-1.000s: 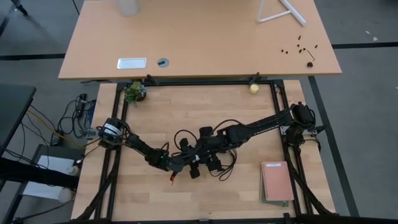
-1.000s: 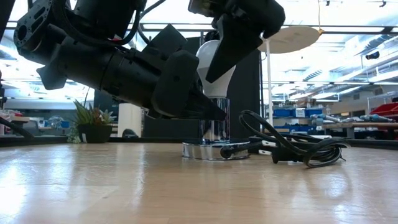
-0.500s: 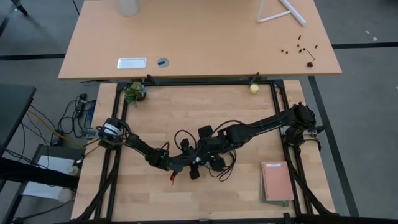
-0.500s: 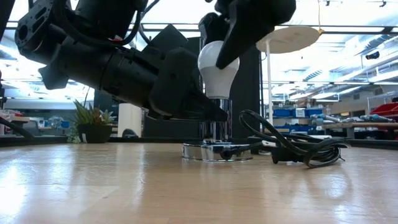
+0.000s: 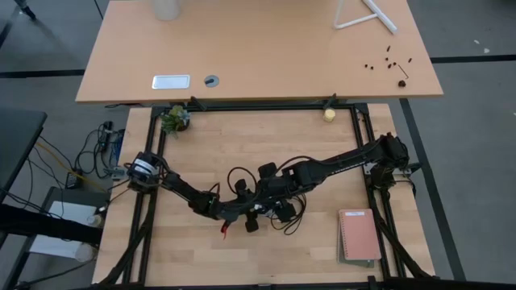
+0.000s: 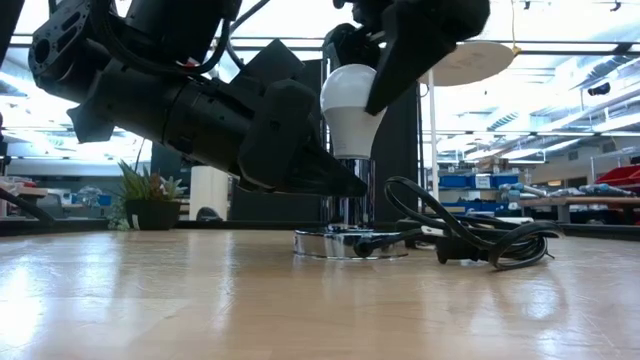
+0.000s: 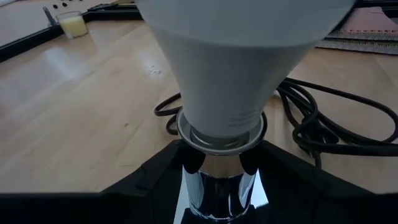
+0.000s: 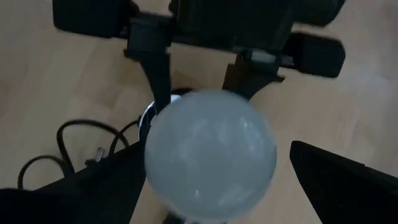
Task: Screw lightbulb
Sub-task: Insert the white lightbulb into the silver lamp
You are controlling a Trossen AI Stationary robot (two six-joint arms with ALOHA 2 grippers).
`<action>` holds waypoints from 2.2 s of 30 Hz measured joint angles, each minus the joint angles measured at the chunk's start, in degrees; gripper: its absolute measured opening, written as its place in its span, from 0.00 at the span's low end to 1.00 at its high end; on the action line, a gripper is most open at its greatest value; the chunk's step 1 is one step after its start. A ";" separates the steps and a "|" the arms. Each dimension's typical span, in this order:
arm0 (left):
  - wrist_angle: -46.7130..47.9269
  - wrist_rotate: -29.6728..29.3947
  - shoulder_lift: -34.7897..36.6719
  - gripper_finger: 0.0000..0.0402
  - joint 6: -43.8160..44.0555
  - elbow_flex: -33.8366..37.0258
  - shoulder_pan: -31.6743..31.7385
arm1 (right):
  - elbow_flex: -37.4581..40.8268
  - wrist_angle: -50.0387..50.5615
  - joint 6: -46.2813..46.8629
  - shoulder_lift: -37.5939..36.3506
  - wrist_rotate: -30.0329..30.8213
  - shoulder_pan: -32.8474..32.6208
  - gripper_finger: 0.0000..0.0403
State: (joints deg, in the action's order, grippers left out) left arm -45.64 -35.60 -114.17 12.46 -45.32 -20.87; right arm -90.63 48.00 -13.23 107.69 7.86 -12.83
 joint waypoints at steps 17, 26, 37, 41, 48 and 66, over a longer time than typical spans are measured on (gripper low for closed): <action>-0.16 2.44 -0.02 0.51 0.09 0.11 0.34 | -19.99 19.62 -7.61 14.77 1.19 -2.30 0.97; -0.61 3.38 -0.09 0.51 0.18 0.11 0.38 | -19.96 19.10 -15.54 15.09 2.58 -2.59 0.92; 0.62 7.14 -0.04 0.51 -0.49 0.00 0.45 | -19.94 19.80 -21.05 15.09 2.58 -2.78 0.82; 0.94 8.38 -0.07 0.51 -1.50 0.52 0.45 | -19.94 19.97 -21.33 15.09 2.58 -3.49 0.80; 1.43 10.71 0.00 0.50 0.68 2.67 0.14 | -19.94 20.21 -22.43 15.09 2.85 -4.63 0.81; -4.14 9.01 -0.06 0.51 -3.56 2.93 -0.08 | -19.92 19.37 -21.42 14.97 3.02 -4.23 0.83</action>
State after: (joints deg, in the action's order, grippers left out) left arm -49.78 -26.59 -114.23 8.90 -42.39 -20.95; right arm -110.54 67.36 -34.65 122.67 10.87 -17.05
